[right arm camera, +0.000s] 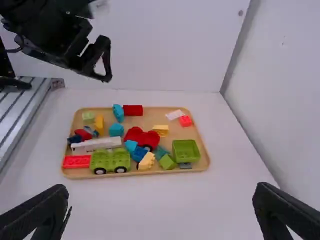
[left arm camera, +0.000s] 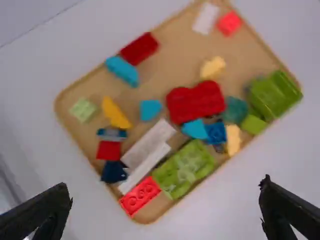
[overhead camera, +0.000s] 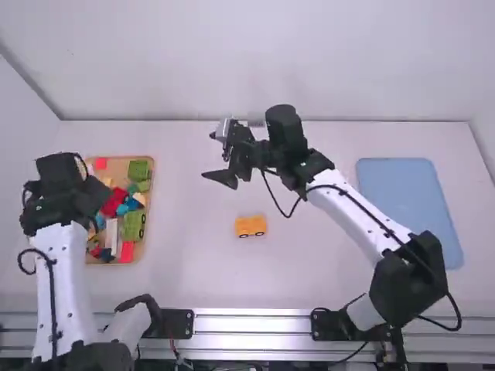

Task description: Assemble lego blocks to make yellow taxi

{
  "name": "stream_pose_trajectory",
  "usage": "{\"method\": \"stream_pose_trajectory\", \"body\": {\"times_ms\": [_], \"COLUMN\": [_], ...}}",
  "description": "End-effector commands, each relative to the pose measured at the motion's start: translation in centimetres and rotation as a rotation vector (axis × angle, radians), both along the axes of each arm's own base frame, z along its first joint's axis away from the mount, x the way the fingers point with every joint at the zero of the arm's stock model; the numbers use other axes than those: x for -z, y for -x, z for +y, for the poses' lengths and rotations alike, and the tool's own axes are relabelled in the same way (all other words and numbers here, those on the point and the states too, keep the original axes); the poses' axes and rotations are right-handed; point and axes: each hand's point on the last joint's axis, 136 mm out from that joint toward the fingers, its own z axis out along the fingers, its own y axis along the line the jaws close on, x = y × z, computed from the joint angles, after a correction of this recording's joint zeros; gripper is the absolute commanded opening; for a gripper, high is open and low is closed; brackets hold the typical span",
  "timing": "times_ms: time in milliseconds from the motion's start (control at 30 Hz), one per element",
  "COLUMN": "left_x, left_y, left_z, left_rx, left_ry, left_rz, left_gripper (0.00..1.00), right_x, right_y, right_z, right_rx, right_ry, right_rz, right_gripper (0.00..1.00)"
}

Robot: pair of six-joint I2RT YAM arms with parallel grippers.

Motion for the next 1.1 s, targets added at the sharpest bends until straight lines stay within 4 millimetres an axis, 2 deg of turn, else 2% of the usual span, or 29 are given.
{"method": "stream_pose_trajectory", "body": {"times_ms": [0,133,267,333,600,800,833,967,1033,1067], "left_x": [0.9,2.2,2.9,3.0,2.3,2.7,2.7,4.6,6.5,6.7], "left_y": [0.5,-0.2,-2.9,-4.0,-7.9,-11.4,-11.5,-13.9,-14.9,-14.9], "left_z": [1.1,1.4,0.0,-0.8,-3.0,-4.9,-4.9,-5.8,-6.1,-6.1], "left_rx": [-0.065,-0.011,0.163,0.194,0.261,0.285,0.284,0.303,0.31,0.309], "left_ry": [0.064,0.161,0.247,0.276,0.257,0.24,0.24,0.291,0.338,0.341], "left_rz": [-0.012,-0.031,-0.054,-0.051,0.04,0.192,0.195,0.291,0.332,0.335], "left_gripper": [0.99,0.99,0.99,0.99,0.99,0.99,1.0,0.88,0.74,0.72], "right_x": [-1.7,-1.4,-0.8,-0.3,-0.2,-0.2,-0.2,0.0,0.1,0.1], "right_y": [-0.1,-0.1,-0.6,-1.3,-2.6,-2.7,-2.7,-2.7,-2.6,-2.6], "right_z": [0.1,0.1,-0.3,-0.8,-2.2,-2.3,-2.3,-2.4,-2.4,-2.4], "right_rx": [-0.01,-0.007,0.023,0.05,0.089,0.094,0.094,0.094,0.091,0.09], "right_ry": [-0.026,-0.013,0.014,0.034,0.038,0.039,0.039,0.043,0.05,0.05], "right_rz": [-0.028,-0.022,-0.025,-0.038,-0.018,-0.019,-0.019,-0.015,-0.019,-0.019], "right_gripper": [0.98,0.98,0.98,0.98,0.98,0.98,0.98,0.98,0.98,0.98]}}
